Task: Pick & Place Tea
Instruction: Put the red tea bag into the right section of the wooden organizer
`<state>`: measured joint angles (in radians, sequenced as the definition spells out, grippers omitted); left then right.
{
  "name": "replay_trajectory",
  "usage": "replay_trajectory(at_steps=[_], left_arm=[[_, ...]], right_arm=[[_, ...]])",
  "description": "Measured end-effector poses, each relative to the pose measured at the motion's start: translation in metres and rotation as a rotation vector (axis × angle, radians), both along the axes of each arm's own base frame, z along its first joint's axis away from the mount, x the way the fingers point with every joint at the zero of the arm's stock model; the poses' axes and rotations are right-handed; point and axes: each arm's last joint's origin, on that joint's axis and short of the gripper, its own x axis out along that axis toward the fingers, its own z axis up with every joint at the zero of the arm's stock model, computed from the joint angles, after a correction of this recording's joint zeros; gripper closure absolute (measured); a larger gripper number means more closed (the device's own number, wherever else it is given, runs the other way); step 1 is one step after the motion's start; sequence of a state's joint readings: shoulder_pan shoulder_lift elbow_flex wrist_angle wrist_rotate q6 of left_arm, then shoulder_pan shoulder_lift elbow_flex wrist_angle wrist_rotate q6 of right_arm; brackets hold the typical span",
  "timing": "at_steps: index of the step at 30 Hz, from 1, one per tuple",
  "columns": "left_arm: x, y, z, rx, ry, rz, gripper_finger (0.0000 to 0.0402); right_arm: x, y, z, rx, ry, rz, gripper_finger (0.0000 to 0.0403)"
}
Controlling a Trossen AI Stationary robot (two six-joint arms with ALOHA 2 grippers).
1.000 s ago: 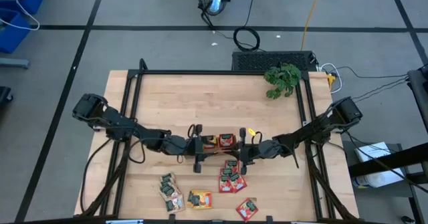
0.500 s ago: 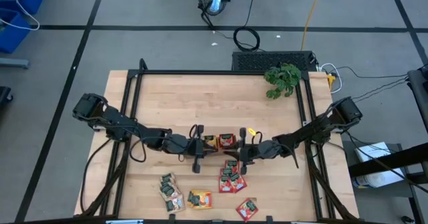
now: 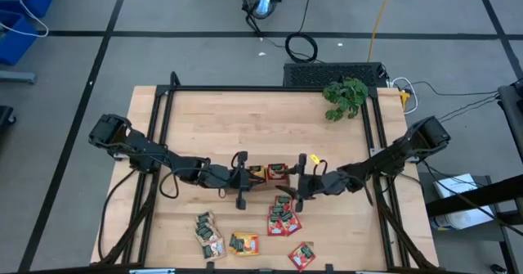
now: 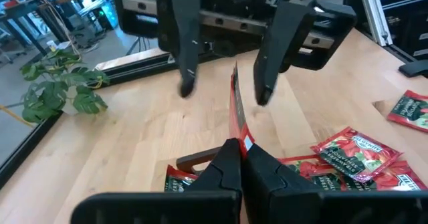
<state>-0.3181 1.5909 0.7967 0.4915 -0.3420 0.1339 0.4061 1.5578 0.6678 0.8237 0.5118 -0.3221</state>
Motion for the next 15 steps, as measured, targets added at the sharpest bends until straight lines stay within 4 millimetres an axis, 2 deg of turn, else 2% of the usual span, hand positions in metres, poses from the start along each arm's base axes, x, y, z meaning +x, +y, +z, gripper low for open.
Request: replay_trajectory(at_steps=[5,10,15], left_arm=[[0.000,0.001,0.000,-0.003,0.000,0.004,0.0400],[0.000,0.001,-0.001,0.010,0.005,0.000,0.0401],[0.000,0.001,-0.002,0.025,0.026,-0.002,0.0401]], right_arm=[[0.005,-0.011,-0.002,0.048,0.017,0.015,0.0265],[0.007,-0.015,0.000,0.066,0.003,0.070,0.0321],[0.009,-0.021,-0.001,0.056,0.017,0.056,0.0378]])
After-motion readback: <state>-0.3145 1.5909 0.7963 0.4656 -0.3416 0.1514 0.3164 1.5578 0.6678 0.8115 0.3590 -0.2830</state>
